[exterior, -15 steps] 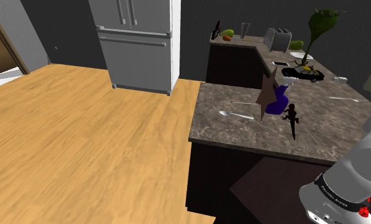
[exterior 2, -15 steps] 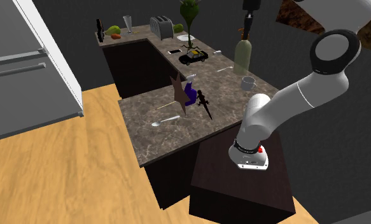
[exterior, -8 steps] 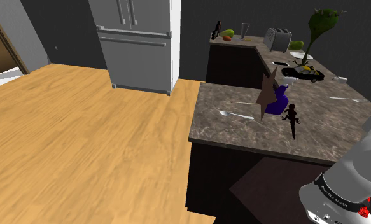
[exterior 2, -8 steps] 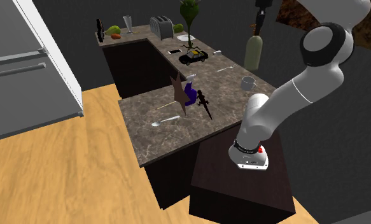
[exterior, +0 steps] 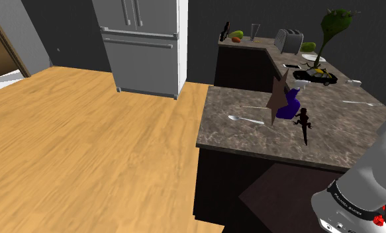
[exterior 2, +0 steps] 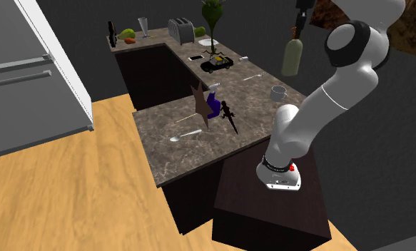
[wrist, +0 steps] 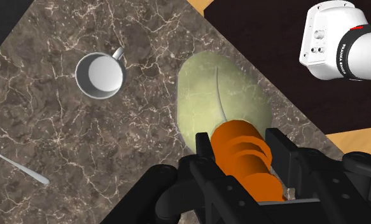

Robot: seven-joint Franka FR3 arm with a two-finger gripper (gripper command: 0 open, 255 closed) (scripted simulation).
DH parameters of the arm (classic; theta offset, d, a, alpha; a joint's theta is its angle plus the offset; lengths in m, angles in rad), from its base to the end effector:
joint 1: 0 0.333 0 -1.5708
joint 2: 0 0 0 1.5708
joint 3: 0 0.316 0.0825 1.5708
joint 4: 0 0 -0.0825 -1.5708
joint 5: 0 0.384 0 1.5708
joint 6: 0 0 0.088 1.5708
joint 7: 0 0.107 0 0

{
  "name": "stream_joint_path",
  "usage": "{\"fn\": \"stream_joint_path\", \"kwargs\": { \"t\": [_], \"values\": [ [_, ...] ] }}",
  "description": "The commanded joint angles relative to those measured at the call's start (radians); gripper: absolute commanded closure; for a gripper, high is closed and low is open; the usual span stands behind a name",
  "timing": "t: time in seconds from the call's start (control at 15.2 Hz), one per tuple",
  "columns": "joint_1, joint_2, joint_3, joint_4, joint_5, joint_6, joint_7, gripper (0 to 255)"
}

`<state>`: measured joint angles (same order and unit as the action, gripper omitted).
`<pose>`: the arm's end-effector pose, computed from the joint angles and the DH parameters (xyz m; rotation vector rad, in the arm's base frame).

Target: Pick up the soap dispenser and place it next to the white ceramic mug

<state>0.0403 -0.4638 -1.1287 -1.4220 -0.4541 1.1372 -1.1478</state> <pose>0.0117 -0.4792 0.7099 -3.0466 0.0786 0.0796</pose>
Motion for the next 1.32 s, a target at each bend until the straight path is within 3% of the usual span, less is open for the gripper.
{"fn": "stream_joint_path", "kwargs": {
  "t": [0.0, 0.53, 1.25],
  "values": [
    [-0.017, -0.018, 0.014, -0.04, -0.009, 0.024, 0.009, 255],
    [-0.081, -0.091, 0.065, -0.206, -0.042, 0.119, 0.055, 255],
    [-0.131, -0.162, 0.075, -0.395, -0.084, 0.245, 0.1, 255]
  ]
}}
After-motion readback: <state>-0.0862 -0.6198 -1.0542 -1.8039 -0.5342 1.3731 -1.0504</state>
